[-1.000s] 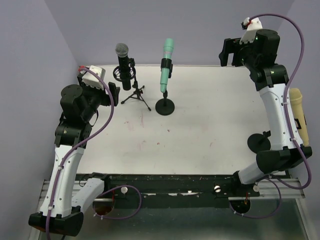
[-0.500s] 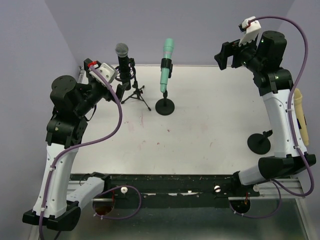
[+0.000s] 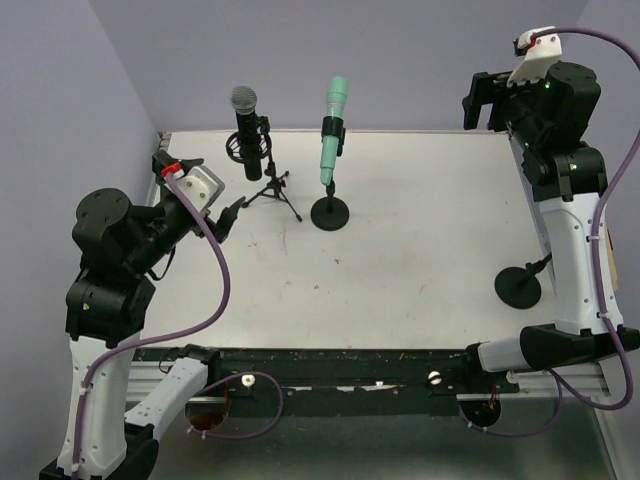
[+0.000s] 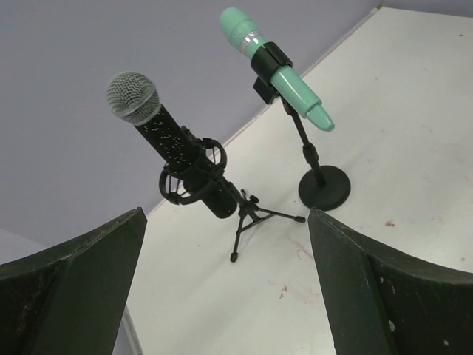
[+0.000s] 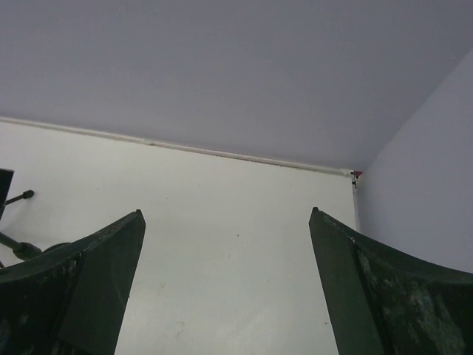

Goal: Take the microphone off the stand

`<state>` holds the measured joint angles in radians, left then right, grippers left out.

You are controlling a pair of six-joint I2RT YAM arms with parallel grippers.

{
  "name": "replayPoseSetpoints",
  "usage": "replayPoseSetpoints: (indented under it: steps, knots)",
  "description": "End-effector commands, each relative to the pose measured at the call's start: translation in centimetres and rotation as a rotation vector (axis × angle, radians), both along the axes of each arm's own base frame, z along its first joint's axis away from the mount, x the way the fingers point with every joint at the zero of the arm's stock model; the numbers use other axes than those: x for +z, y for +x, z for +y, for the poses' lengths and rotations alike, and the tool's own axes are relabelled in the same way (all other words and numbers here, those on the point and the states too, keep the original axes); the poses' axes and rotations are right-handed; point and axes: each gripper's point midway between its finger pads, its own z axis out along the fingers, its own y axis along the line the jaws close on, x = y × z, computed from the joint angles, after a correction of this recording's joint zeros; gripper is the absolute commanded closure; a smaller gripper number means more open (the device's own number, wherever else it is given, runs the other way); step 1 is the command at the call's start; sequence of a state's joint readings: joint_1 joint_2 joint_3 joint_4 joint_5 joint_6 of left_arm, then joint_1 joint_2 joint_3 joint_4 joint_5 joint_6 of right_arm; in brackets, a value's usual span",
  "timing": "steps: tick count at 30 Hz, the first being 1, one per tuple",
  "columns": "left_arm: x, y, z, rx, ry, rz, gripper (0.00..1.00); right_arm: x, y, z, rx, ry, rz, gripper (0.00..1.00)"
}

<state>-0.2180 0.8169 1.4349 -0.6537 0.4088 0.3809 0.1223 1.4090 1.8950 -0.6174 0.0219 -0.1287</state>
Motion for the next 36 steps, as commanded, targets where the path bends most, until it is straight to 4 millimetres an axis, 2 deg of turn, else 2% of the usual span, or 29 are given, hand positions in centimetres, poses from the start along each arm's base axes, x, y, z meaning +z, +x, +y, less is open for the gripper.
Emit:
replayPoseSetpoints:
  steps: [1, 3, 5, 9, 15, 19, 22, 24, 26, 30, 31, 33, 36]
  knots:
    - [-3.9, -0.9, -1.4, -0.098, 0.036, 0.093, 0.01, -0.2, -0.7, -0.3, 0.017, -0.053, 0.030, 0.00]
    - [-5.0, -0.2, -0.9, -0.056, 0.032, 0.101, 0.01, -0.7, -1.4, -0.8, -0.013, -0.055, 0.075, 0.00]
    - [-6.6, 0.1, -0.9, -0.051, 0.037, 0.123, 0.01, -1.3, -2.2, -3.2, -0.145, -0.063, 0.099, 0.00]
    - [-8.2, -0.7, -2.7, -0.163, 0.010, 0.171, 0.01, -3.5, -4.4, -6.8, -0.310, -0.183, 0.190, 0.00]
    - [-9.5, -1.3, -5.4, -0.322, -0.047, 0.292, 0.01, -6.1, -6.8, -6.0, -0.241, -0.201, 0.366, 0.00]
    - [-8.7, -1.0, -6.2, -0.339, -0.092, 0.343, 0.01, -5.7, -8.8, -5.1, -0.144, -0.232, 0.394, 0.01]
    - [-8.9, -1.0, -6.7, -0.362, -0.081, 0.342, 0.01, -6.3, -10.0, -5.5, -0.140, -0.278, 0.488, 0.03]
    - [-9.0, -1.1, -7.0, -0.378, -0.080, 0.345, 0.01, -6.3, -10.4, -6.8, -0.221, -0.289, 0.533, 0.05]
    - [-9.2, -1.1, -7.2, -0.388, -0.087, 0.354, 0.01, -5.5, -11.2, -8.9, -0.337, -0.331, 0.519, 0.04]
    - [-9.1, -0.7, -7.5, -0.386, -0.106, 0.351, 0.01, -4.2, -12.2, -11.5, -0.484, -0.404, 0.463, 0.03]
    - [-9.3, -0.6, -7.6, -0.387, -0.108, 0.356, 0.01, -4.1, -12.0, -11.4, -0.478, -0.406, 0.456, 0.03]
    - [-9.2, -0.2, -7.7, -0.387, -0.110, 0.353, 0.01, -4.3, -11.6, -9.8, -0.381, -0.360, 0.441, 0.03]
    - [-8.2, 1.0, -7.7, -0.356, -0.128, 0.337, 0.01, -5.4, -10.3, -5.1, -0.111, -0.264, 0.441, 0.03]
